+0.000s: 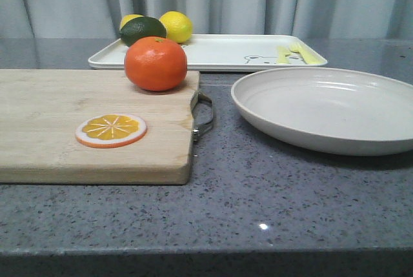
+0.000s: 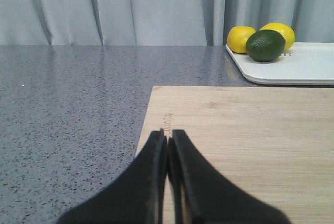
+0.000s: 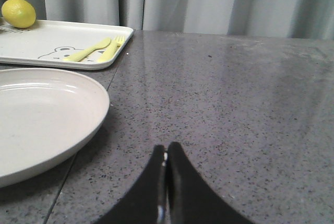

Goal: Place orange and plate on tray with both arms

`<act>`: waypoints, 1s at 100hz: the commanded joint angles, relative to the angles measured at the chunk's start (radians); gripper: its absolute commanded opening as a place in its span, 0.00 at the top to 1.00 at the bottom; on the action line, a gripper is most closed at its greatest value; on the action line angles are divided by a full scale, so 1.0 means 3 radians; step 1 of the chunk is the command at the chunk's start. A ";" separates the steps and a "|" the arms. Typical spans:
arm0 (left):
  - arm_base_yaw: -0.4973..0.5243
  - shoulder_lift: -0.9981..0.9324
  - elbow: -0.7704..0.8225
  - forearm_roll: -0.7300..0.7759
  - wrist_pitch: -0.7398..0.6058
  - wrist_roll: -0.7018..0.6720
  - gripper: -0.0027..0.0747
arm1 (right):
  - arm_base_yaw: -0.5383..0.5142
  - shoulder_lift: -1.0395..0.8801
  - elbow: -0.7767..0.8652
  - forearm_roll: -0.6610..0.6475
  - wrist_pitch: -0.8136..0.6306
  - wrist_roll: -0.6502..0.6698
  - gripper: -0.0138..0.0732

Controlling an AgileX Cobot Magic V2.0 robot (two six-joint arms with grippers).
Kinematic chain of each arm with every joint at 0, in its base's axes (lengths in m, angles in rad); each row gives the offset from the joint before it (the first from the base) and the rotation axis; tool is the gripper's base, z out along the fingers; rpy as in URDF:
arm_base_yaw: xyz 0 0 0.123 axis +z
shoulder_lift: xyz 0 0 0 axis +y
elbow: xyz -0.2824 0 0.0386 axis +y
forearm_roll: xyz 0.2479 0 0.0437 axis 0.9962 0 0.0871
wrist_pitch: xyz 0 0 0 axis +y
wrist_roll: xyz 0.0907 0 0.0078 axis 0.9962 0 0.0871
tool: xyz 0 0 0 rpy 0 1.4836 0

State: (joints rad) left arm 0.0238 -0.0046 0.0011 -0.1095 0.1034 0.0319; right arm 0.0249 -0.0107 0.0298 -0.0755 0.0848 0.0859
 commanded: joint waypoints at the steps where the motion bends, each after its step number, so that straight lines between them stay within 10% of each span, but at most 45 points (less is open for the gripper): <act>1: 0.0001 -0.0114 0.0031 0.0000 -0.0247 0.0001 0.99 | -0.0024 -0.0017 -0.0079 -0.0016 -0.0236 -0.0014 0.92; 100: 0.0001 -0.0114 0.0031 0.0000 -0.0317 0.0001 0.99 | -0.0024 -0.0017 -0.0079 -0.0016 -0.0213 -0.0014 0.92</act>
State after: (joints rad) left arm 0.0238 -0.0046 0.0011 -0.1095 0.0995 0.0319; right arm 0.0233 -0.0107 0.0298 -0.0755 0.0866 0.0859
